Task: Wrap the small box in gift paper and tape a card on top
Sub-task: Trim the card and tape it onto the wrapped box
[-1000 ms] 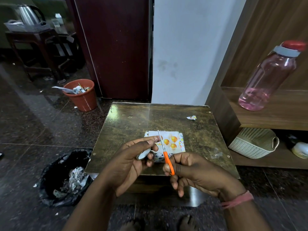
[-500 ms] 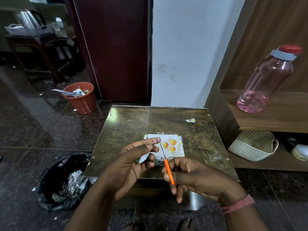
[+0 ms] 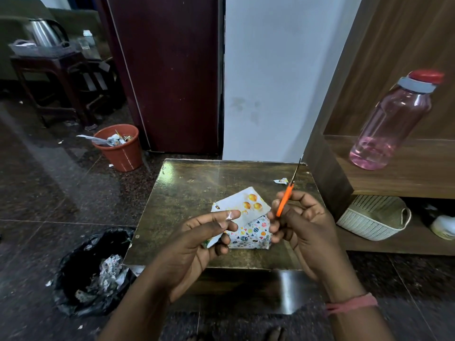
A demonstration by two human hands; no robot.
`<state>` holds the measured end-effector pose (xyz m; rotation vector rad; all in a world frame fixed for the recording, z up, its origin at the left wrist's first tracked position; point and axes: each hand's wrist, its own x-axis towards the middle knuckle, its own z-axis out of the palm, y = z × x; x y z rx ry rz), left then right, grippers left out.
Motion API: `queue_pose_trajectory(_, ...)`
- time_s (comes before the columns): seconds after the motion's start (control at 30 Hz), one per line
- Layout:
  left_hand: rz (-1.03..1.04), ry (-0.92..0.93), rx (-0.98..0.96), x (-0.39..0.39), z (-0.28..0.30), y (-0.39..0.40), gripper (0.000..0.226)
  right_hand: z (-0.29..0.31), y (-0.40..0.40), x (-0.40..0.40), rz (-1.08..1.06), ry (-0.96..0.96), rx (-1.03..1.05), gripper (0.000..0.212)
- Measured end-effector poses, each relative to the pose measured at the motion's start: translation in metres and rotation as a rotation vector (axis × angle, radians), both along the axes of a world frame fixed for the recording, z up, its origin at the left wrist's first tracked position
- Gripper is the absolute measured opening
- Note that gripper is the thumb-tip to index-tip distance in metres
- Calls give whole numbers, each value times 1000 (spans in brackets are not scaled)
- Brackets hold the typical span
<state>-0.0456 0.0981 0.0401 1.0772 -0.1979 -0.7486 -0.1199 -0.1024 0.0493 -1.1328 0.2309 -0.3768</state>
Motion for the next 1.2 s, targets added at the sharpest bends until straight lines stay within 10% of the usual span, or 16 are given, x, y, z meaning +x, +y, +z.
queue_pose_trajectory(0.9, -118, -63, 98, -7, -3, -4, 39, -8, 1, 5, -98, 102, -47, 31)
queue_pose_trajectory(1.2, -81, -48, 90, -3, -4, -2, 37, -32, -39, -7, -410, 522, -468, 32)
